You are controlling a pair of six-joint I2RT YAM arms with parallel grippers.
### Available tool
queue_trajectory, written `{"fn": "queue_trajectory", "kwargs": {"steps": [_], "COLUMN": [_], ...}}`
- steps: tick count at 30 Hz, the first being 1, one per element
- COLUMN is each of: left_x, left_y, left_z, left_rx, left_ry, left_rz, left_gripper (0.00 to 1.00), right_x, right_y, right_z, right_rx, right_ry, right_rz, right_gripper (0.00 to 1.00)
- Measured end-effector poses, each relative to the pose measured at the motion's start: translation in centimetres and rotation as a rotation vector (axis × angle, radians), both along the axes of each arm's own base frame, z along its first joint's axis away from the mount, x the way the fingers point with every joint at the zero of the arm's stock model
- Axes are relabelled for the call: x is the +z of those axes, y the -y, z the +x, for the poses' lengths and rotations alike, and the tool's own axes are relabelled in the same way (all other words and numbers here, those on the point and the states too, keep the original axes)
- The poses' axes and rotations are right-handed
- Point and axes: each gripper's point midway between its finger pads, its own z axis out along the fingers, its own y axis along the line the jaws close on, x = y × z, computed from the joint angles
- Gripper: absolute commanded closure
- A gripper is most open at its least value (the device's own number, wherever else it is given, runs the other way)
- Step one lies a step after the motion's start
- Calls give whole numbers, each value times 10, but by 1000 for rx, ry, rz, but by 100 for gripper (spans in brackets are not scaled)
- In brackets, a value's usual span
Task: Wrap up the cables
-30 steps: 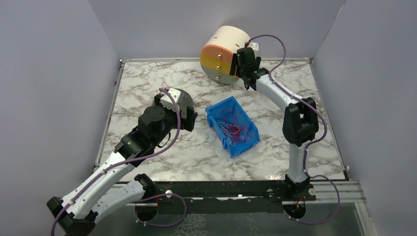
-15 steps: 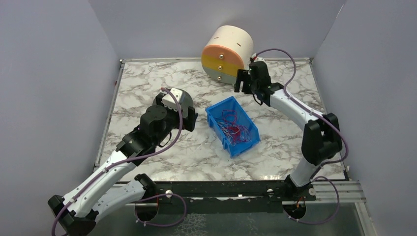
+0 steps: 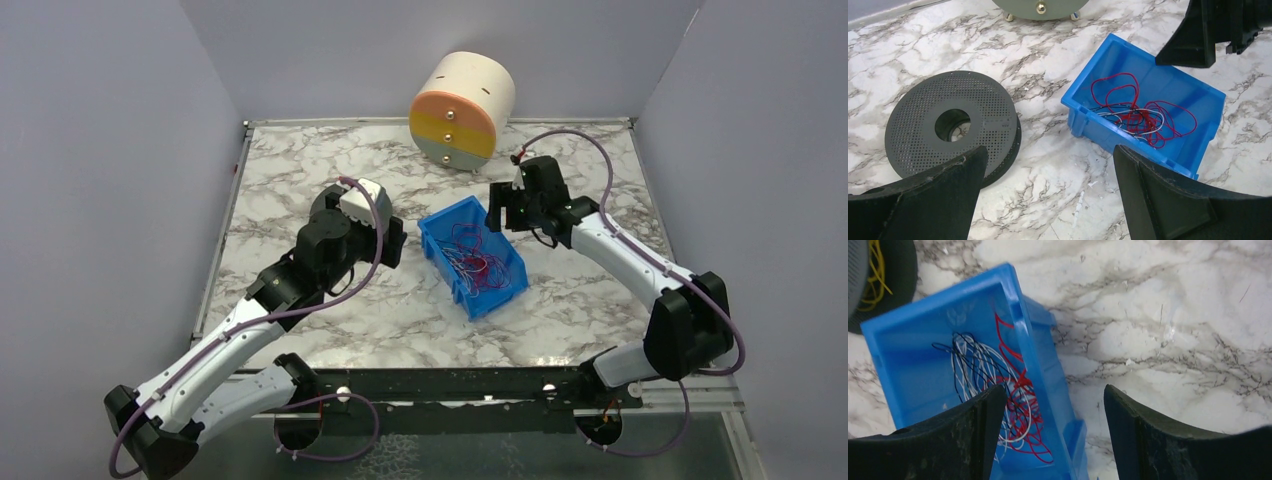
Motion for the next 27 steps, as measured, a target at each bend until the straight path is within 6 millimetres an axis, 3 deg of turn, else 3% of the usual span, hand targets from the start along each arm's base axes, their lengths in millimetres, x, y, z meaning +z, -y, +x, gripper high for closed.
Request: {"fn": "queue_trajectory", "kwargs": {"steps": [6,14,20,27], "left_x": [-5,-7,-7,-6], "left_y": [2,2,2,3], "left_z": [1,1,0,0], "left_rx": [-3,-4,-7,-10], "left_ry": [-15,-20,-20,-20], "left_rz": [12,15,14,13], "left_gripper": [1,1,1,1], "right_x": [-20,-40,-50,-45], "right_y": [2,-1,-4,-4], "right_z": [-21,-24,-23,-18], "right_rx": [40,59,66,48], "right_ry": [-79,-132,-158,-143], "right_rz": [-53,-80,-95,-105], "right_gripper": [33,44,68,99]}}
